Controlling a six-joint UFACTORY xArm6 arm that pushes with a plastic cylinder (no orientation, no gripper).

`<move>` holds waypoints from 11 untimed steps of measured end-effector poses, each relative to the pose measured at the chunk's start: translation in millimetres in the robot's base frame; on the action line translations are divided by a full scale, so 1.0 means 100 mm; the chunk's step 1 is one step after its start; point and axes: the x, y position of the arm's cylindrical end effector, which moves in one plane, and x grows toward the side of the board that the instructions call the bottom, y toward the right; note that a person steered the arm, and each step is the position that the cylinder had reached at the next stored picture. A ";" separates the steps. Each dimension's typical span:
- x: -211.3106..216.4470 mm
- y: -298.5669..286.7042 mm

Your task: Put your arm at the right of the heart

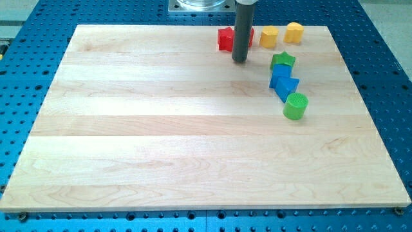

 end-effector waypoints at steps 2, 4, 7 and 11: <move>-0.13 -0.10; -0.08 0.40; -0.21 0.82; -1.00 1.65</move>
